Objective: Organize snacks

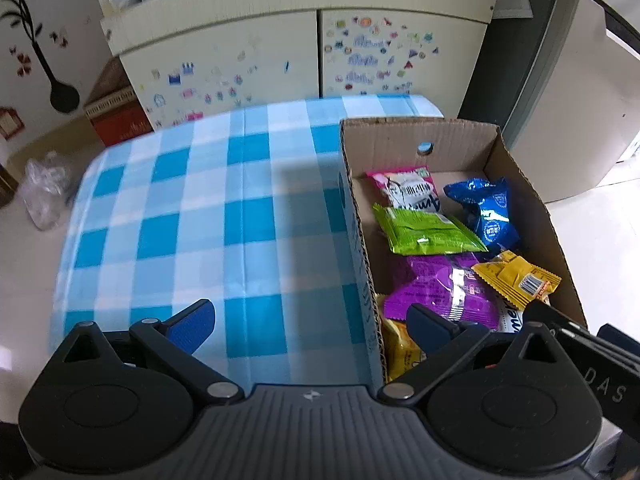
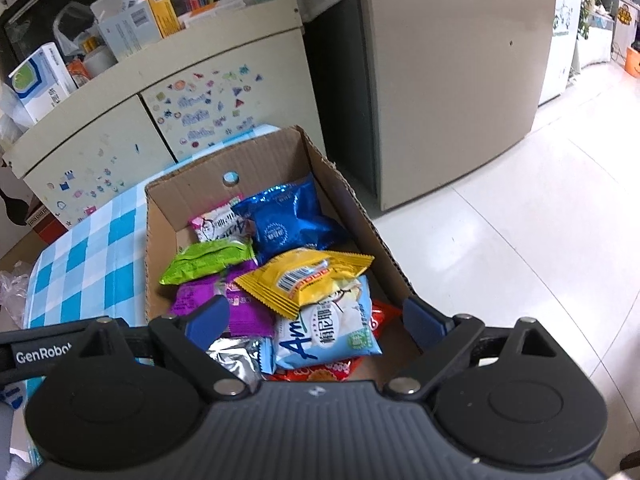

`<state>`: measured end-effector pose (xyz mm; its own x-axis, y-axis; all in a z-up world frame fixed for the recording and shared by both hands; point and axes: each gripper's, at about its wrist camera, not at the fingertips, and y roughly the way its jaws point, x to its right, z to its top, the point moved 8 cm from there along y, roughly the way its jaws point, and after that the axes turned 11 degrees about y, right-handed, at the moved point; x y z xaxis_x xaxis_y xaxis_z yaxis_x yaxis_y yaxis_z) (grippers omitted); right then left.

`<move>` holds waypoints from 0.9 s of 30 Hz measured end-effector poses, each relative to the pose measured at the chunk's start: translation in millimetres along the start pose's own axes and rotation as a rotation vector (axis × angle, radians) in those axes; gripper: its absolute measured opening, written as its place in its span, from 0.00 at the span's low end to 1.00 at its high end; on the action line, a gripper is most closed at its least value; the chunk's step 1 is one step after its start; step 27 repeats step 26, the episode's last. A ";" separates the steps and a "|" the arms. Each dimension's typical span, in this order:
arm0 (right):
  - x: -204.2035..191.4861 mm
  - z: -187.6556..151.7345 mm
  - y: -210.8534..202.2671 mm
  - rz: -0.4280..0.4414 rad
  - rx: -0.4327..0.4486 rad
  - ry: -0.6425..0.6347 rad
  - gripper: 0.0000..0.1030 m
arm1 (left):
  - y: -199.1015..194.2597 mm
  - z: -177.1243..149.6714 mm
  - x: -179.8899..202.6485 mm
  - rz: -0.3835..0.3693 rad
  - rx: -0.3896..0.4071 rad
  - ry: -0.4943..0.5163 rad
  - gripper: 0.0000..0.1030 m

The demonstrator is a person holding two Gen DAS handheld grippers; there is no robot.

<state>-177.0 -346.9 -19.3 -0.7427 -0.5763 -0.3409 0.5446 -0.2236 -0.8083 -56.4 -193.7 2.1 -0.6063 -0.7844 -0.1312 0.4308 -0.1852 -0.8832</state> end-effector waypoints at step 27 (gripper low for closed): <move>-2.3 -1.2 3.5 -0.017 -0.023 -0.015 0.93 | 18.9 -5.5 1.9 -0.025 -0.056 0.004 1.00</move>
